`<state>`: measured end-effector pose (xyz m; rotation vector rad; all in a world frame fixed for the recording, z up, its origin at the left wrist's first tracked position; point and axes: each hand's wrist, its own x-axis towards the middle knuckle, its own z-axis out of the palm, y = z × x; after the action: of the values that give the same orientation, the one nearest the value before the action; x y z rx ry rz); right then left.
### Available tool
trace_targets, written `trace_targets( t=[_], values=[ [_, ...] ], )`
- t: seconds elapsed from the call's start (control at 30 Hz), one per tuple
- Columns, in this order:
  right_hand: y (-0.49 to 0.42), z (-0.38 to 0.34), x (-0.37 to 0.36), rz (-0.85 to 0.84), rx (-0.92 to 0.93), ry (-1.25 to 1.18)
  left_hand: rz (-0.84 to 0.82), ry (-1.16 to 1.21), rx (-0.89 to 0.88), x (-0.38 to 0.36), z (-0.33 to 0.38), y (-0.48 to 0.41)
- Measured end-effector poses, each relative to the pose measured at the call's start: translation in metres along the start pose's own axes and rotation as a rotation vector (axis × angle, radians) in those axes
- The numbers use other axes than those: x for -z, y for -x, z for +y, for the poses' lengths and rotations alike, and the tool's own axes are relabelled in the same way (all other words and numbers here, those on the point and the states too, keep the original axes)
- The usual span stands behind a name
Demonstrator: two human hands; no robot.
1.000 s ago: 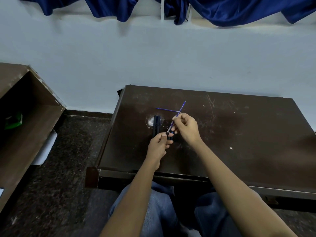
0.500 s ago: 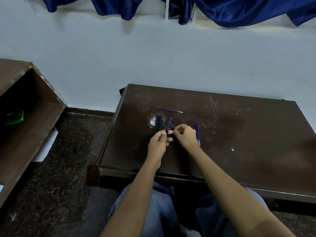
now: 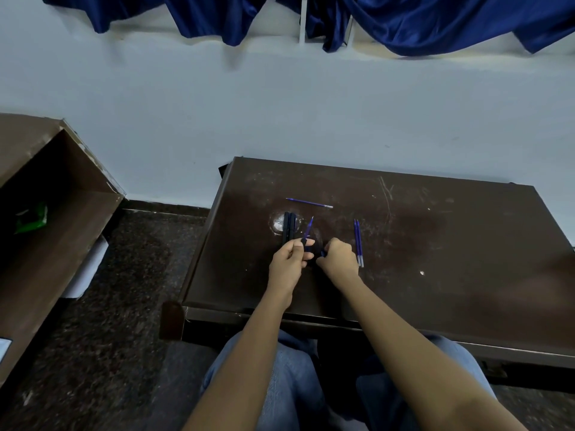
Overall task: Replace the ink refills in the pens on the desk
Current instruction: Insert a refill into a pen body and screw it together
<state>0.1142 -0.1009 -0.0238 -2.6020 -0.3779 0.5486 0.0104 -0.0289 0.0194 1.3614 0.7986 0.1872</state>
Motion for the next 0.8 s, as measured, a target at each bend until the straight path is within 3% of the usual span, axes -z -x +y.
trace_targets(
  t=[0.07,0.17,0.27,0.47,0.8],
  values=[
    [0.004,0.002,0.006,0.021,-0.075,-0.368,-0.002,-0.007,-0.003,0.002,0.003,0.007],
    [0.015,-0.006,0.032,-0.053,-0.238,-1.122,-0.025,-0.008,-0.005,0.003,0.01,0.019],
    [0.029,-0.013,0.067,-0.135,-0.196,-1.494,-0.056,-0.041,-0.024,0.004,0.018,0.035],
    [0.072,-0.031,0.116,-0.206,0.034,-1.527,-0.1,-0.055,-0.067,-0.001,0.038,0.076],
    [0.139,-0.042,0.15,-0.105,0.259,-1.497,-0.079,-0.06,-0.164,0.01,0.069,0.137]
  ],
)
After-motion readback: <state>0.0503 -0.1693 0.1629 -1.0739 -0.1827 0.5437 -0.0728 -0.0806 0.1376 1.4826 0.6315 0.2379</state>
